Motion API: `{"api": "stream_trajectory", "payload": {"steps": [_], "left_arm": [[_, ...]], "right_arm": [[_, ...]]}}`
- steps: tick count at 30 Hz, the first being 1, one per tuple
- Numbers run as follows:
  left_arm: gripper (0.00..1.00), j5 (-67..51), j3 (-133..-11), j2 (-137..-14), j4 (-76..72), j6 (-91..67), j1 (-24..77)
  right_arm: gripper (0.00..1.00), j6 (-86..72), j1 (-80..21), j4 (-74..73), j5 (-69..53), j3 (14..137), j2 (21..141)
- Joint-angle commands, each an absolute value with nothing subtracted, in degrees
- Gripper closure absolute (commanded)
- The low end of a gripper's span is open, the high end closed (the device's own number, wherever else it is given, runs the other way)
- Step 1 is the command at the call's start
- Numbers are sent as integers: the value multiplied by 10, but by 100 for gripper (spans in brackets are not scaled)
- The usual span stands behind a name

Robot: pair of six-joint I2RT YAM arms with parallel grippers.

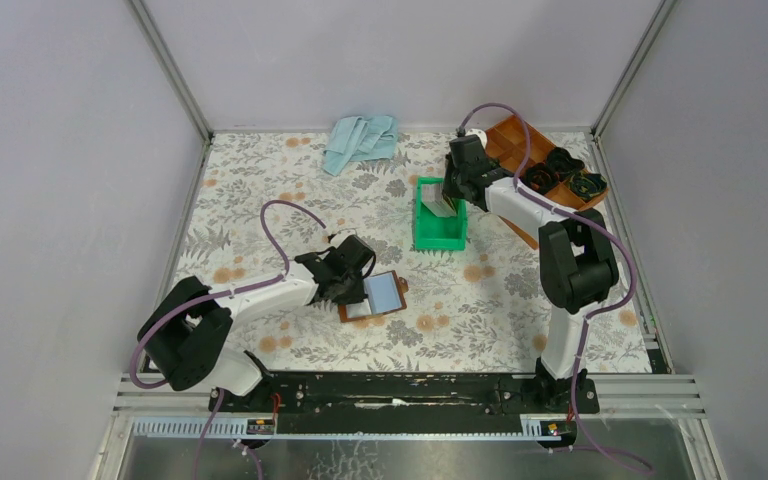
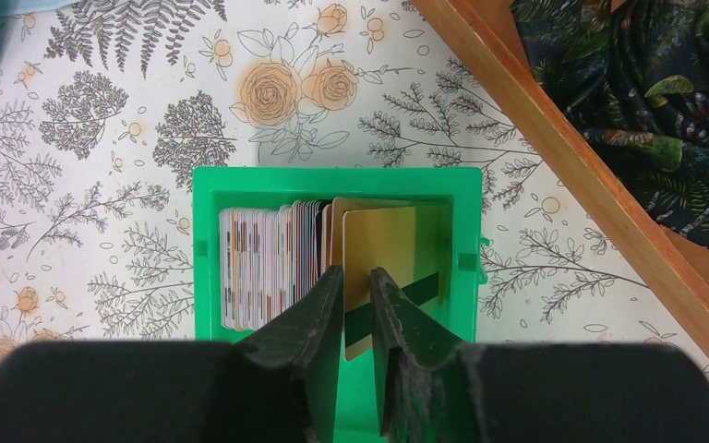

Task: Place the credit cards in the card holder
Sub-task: Pick up the credit card from the storage box.

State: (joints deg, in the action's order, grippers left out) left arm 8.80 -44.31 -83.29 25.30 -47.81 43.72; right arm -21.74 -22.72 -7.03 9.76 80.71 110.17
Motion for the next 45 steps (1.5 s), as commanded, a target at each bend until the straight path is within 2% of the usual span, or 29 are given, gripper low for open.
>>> {"api": "stream_trajectory", "payload": {"steps": [1, 39, 42, 45], "left_arm": [[86, 88, -439, -826, 231, -471, 440], [86, 87, -436, -831, 226, -473, 444], [86, 88, -434, -830, 225, -473, 445], [86, 87, -433, -830, 223, -473, 444]], "right_arm": [[75, -222, -224, -58, 93, 805, 1068], [79, -193, -209, -67, 123, 772, 1061], [82, -190, -209, -74, 126, 783, 1067], [90, -181, -209, -91, 131, 802, 1074]]}}
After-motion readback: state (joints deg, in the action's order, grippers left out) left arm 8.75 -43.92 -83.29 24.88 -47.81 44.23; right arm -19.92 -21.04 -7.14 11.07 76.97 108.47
